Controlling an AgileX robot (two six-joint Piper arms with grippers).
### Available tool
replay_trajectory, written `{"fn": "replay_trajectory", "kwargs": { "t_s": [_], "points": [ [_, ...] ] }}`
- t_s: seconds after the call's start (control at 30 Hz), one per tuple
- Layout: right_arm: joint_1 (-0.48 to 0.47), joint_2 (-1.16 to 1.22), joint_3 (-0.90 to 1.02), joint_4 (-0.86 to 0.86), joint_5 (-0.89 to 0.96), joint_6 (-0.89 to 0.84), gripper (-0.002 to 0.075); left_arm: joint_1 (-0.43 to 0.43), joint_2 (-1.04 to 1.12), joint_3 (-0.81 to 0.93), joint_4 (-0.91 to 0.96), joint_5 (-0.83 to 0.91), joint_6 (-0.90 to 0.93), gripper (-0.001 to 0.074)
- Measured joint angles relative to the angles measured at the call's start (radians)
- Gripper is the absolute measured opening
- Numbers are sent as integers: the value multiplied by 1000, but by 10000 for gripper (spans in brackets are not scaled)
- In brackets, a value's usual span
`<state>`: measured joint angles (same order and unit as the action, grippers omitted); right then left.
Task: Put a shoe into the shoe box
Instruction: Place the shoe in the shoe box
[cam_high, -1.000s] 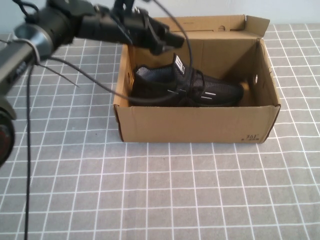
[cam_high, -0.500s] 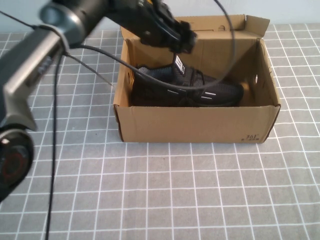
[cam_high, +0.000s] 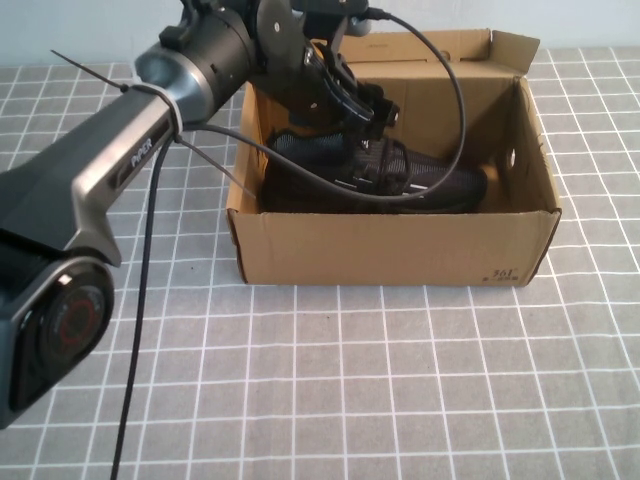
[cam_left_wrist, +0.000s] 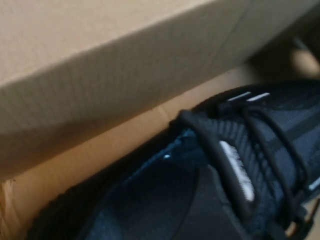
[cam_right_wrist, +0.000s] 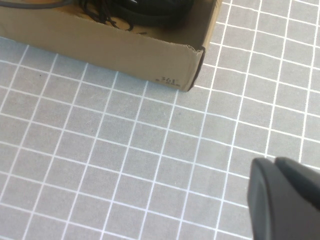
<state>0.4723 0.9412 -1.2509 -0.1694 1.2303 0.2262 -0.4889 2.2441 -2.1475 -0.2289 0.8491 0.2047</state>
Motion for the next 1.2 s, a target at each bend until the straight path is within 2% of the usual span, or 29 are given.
{"fn": "replay_trajectory", "kwargs": {
  "t_s": [0.57,0.7,0.77,0.87,0.93,1.2],
  "points": [
    [0,0,0,-2,0,0,-16,0,68,0,0,-45,-37,392],
    [0,0,0,-2,0,0,-16,0,77,0,-11,-50,-39,312],
    [0,0,0,-2,0,0,-16,0,82,0,-16,-62,-41,242],
    [0,0,0,-2,1,0,-16,0,86,0,-23,-87,-41,96],
    [0,0,0,-2,1,0,-16,0,90,0,-44,-101,-41,42],
    [0,0,0,-2,4,0,-16,2,95,0,-241,-164,40,5]
  ]
}}
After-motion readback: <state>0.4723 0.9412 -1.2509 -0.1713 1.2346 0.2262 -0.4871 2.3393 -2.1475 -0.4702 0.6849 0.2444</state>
